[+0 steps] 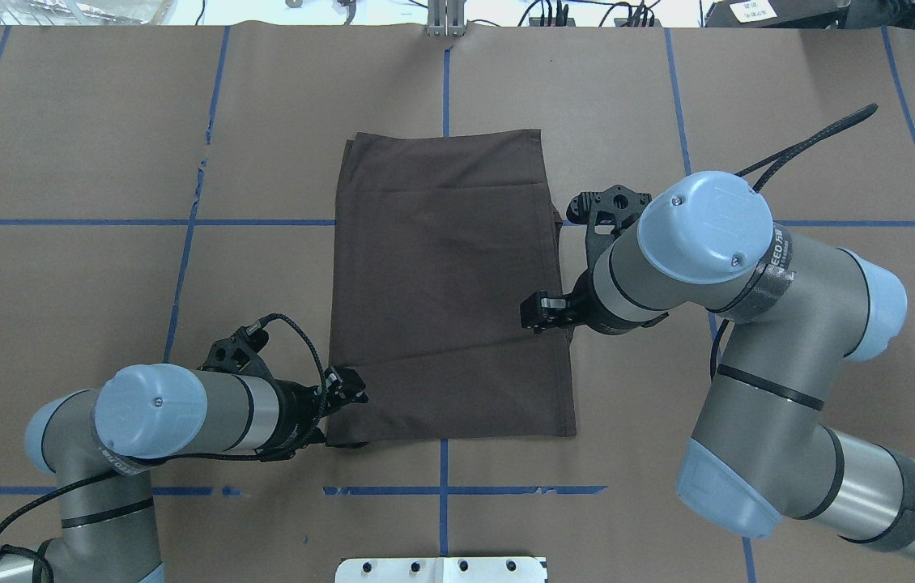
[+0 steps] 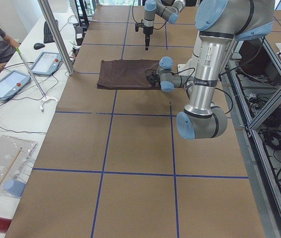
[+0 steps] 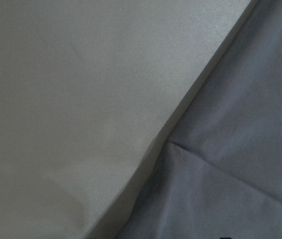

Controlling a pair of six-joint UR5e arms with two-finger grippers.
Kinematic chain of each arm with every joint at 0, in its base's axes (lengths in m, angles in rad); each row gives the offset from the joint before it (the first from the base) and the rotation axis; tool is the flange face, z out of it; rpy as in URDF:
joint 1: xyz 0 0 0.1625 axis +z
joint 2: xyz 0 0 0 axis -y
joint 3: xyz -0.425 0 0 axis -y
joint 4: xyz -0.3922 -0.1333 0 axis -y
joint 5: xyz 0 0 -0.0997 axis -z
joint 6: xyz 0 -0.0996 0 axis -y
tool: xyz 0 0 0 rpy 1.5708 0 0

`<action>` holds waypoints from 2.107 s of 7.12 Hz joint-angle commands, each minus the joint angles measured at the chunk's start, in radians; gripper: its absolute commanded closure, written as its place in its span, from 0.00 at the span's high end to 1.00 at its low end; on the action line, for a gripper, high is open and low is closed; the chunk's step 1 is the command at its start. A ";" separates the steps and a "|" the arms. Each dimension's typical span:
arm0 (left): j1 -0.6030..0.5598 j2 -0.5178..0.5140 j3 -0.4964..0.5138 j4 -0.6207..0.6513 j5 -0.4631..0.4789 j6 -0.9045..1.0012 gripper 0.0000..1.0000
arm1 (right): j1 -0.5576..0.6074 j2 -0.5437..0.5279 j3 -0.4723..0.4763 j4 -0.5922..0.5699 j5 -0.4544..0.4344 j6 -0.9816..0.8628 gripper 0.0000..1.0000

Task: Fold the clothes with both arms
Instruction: 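Lower the left gripper to the shirt corner nearest the robot, then move the right gripper to the other near corner of the shirt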

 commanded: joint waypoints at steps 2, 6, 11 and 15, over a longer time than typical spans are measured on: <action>0.007 0.002 0.001 0.015 0.010 0.000 0.85 | 0.001 -0.001 0.008 0.000 0.014 0.002 1.00; 0.010 0.002 0.001 0.015 0.010 0.000 0.85 | 0.004 -0.005 0.016 0.000 0.020 0.003 1.00; 0.042 -0.001 -0.008 0.015 0.008 0.003 0.34 | 0.004 -0.009 0.023 -0.001 0.020 0.003 1.00; 0.030 0.002 -0.016 0.015 0.008 0.009 0.35 | 0.011 -0.009 0.022 -0.001 0.020 0.002 1.00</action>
